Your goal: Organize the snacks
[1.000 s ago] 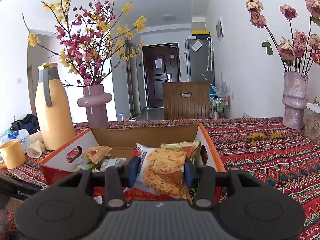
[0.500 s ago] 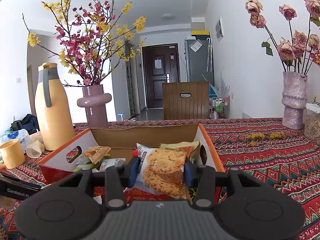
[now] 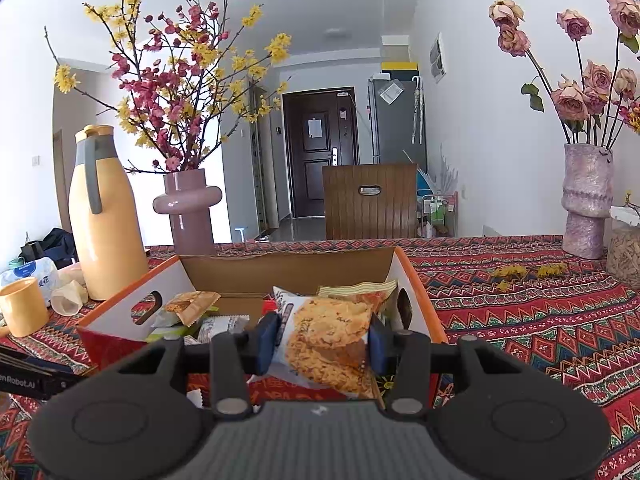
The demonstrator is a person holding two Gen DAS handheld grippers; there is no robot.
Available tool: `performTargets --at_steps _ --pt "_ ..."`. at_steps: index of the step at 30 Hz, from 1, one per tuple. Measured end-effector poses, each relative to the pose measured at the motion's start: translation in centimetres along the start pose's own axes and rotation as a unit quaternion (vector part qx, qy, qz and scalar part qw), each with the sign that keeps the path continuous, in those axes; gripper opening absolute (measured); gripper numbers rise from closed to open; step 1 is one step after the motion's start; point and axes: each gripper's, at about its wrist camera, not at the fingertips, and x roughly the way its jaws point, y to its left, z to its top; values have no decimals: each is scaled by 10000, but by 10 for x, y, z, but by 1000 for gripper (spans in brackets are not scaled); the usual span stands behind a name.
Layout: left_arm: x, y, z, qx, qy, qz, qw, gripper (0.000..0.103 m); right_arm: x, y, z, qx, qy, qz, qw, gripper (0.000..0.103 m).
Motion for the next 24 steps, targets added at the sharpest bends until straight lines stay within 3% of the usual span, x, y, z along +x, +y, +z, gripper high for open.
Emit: performTargets --at_steps 4,9,14,17,23,24 --pt "7 7 1 -104 94 23 9999 85 1 0 -1 2 7 0 10000 44" --pt "27 23 5 -489 411 -189 9978 84 2 -2 -4 -3 19 2 10000 44" --pt "23 26 4 -563 338 -307 9974 61 3 -3 -7 -13 49 -6 10000 44" --pt "19 25 1 -520 289 -373 9975 38 3 -3 -10 -24 66 -11 10000 44" --pt "9 22 -3 -428 92 -253 9987 27 2 0 -8 -42 80 -34 10000 44" --pt "7 21 -3 -404 51 -228 9989 17 2 1 -8 -42 80 -35 10000 44"
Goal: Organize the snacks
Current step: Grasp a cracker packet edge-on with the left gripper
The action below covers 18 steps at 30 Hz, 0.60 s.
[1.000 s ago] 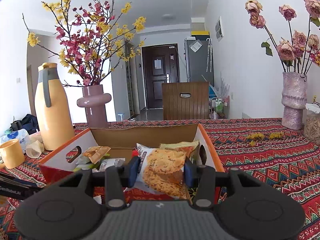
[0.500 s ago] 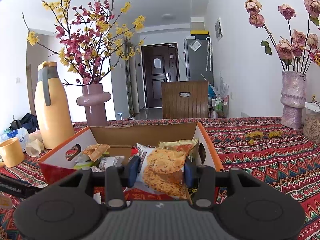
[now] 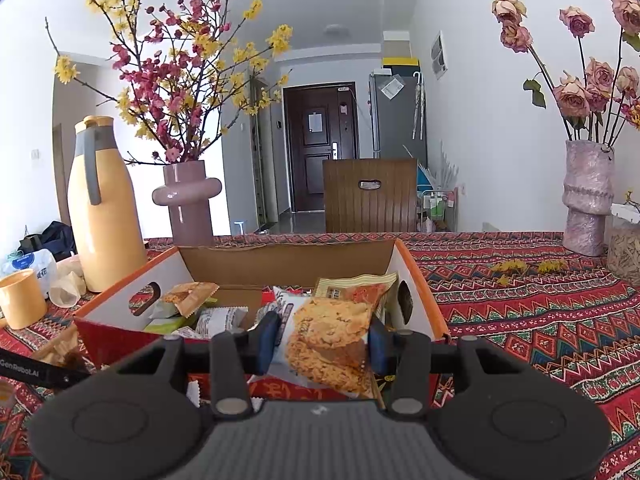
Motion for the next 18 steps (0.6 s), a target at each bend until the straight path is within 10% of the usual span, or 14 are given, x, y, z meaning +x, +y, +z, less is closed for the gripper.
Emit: performTargets --at_steps 18 --pt "-44 -21 13 405 -767 -65 9962 15 -6 -1 5 -13 -87 17 10000 44"
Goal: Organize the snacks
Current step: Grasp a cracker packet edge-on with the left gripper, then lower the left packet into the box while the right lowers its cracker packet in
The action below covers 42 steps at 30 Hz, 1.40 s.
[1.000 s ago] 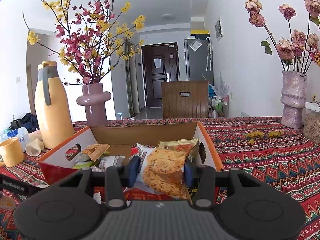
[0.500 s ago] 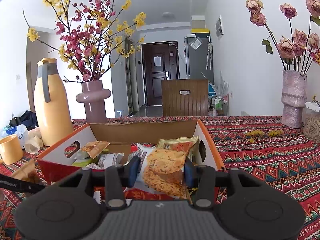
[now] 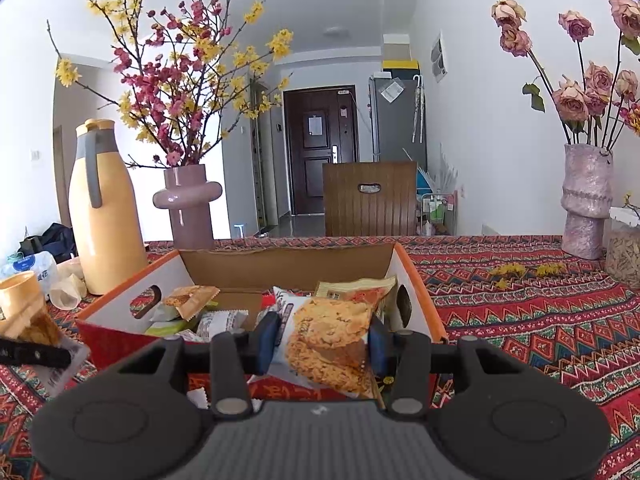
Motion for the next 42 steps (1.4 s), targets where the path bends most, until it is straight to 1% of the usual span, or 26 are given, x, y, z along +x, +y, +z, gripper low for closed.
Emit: performTargets --at_steps 4,7,12,15,17,19,22,24,25,26,27,28,29,30,31,32,33,34,35,37,38,40,42 --pt "-3 -14 19 141 -252 -41 9996 15 -2 1 10 -24 -76 18 10000 44" --pt "3 -28 34 247 -383 -73 9989 15 1 4 22 -96 -154 -6 9998 44" --pt "27 -49 55 311 -453 -85 9985 15 20 7 41 -200 -148 -38 9997 44" --pt "46 -60 61 365 -479 13 9982 15 39 10 47 -239 -36 -57 9997 44" --pt "57 -64 62 342 -512 79 9981 15 53 11 46 -215 68 -84 9997 44" --pt "68 -66 61 292 -558 164 9979 15 65 6 40 -46 204 -88 9997 44" --pt "81 -65 53 273 -688 315 9968 15 76 0 31 101 366 -121 9992 44" --pt "88 -65 47 377 -628 438 9964 15 78 -2 29 140 402 -111 9990 44" --pt "90 -65 46 398 -593 436 9965 16 79 -2 28 141 412 -105 9990 44" --pt "91 -64 46 377 -602 435 9965 18 80 -2 26 132 430 -106 9989 45" --pt "90 -63 45 354 -615 431 9965 26 81 -1 25 111 455 -117 9988 48" --pt "89 -61 45 323 -642 424 9965 44 82 0 24 91 471 -135 9988 51" --pt "87 -59 44 294 -696 425 9962 54 81 0 24 78 468 -172 9987 52" --pt "84 -58 43 263 -785 446 9956 73 81 0 23 86 461 -185 9987 53" --pt "81 -57 43 234 -871 483 9948 81 79 -1 23 108 454 -181 9987 56" --pt "78 -56 42 196 -967 501 9939 92 77 -2 23 129 423 -204 9988 66" --pt "76 -55 42 169 -1034 488 9933 101 75 -2 23 135 383 -251 9989 81" --pt "73 -54 42 137 -1095 462 9928 103 72 -2 23 134 331 -293 9989 88" --pt "71 -54 42 116 -1147 458 9923 103 70 -2 23 145 295 -304 9990 94" --pt "70 -54 42 136 -1155 477 9921 103 67 -3 24 192 273 -315 9989 99" --pt "70 -54 41 148 -1141 522 9920 103 67 -3 24 201 280 -356 9988 103" --pt "72 -55 41 159 -1099 604 9920 103 67 -2 23 203 378 -432 9981 103" --pt "73 -54 41 135 -1056 599 9925 103 66 -1 22 185 413 -446 9980 103"
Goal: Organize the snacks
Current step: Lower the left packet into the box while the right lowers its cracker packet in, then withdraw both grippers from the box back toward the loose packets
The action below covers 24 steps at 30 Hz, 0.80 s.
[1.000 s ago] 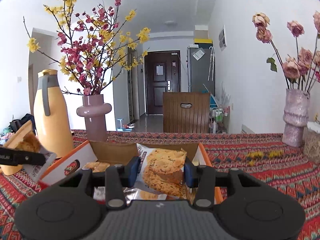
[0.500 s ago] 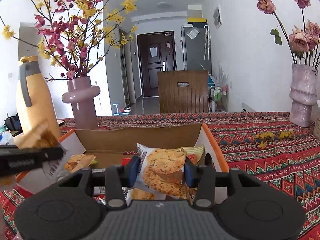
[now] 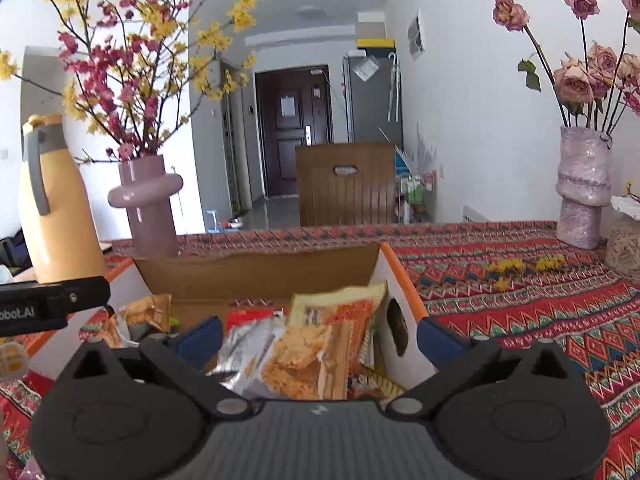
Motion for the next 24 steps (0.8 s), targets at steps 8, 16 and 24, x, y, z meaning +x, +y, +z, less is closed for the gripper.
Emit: performTargets --at_steps 8,16,24 --pt "-7 2 1 -33 -64 21 10000 103 -6 -1 0 30 -90 15 10000 103" --pt "-38 1 18 -91 -347 134 9993 103 -18 2 7 -88 -240 22 9997 103" --pt "-74 6 17 -113 -300 -249 9992 103 -47 5 8 -151 -298 89 9994 103"
